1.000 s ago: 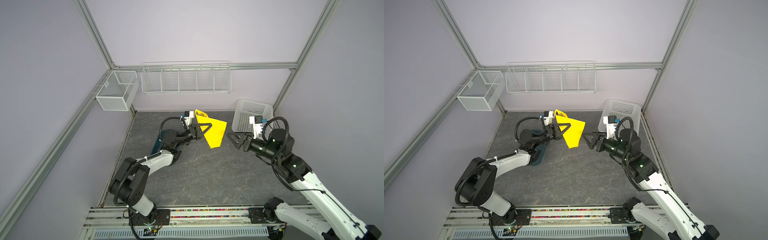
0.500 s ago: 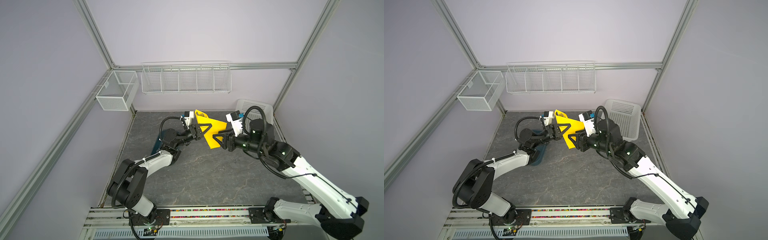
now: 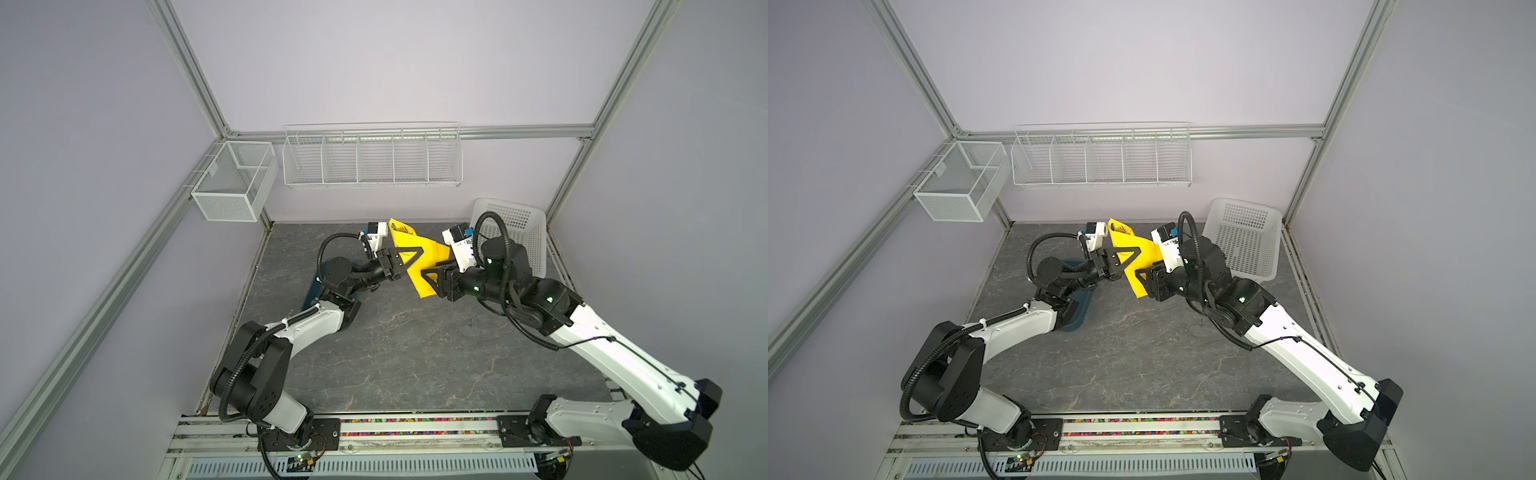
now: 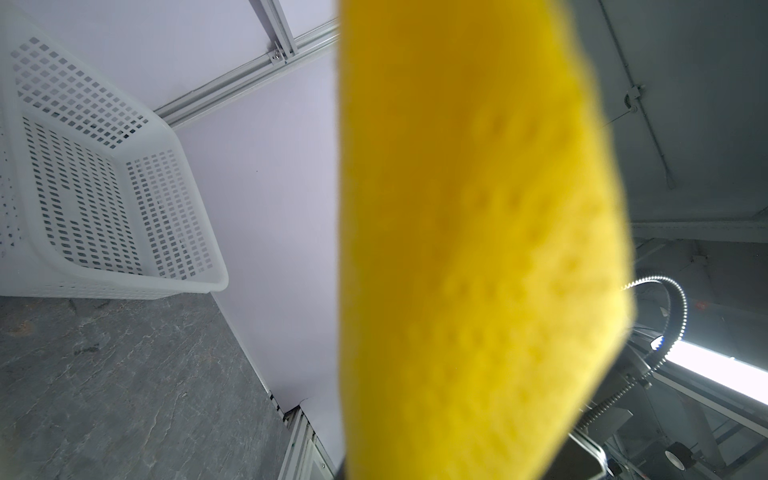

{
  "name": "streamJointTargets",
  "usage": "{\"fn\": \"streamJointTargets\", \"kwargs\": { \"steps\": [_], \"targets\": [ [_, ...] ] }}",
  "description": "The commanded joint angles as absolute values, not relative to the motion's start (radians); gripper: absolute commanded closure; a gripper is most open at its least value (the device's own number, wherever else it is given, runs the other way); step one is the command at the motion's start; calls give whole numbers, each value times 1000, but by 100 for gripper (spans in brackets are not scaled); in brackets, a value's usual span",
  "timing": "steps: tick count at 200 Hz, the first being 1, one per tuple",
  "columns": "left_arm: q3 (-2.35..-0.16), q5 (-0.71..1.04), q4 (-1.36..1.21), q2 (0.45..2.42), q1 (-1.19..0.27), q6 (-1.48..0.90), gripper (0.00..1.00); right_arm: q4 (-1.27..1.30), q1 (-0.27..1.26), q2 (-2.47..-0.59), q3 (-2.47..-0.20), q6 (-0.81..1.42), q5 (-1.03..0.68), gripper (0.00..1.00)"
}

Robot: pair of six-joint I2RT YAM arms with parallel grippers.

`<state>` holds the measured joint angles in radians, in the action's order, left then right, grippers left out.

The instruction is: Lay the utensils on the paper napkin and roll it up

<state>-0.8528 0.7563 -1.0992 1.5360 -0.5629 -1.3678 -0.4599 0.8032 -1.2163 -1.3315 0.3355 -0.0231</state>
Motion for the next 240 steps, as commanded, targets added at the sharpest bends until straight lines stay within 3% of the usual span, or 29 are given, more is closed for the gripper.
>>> {"fn": "streamJointTargets", "kwargs": {
  "steps": [1, 109, 179, 240],
  "targets": [
    [-854, 765, -1137, 1508, -560, -1367, 100, -462, 810, -1230, -1332, 313, -32, 43],
    [-842, 778, -1124, 1493, -560, -1365, 100, -499, 810, -1278, -1343, 294, -104, 44],
    [-833, 769, -1061, 1480, -560, -1331, 100, -439, 808, -1174, -1326, 303, -79, 38],
    [-840, 778, -1054, 1479, -560, -1335, 100, -459, 808, -1273, -1390, 272, -101, 38]
  ]
}}
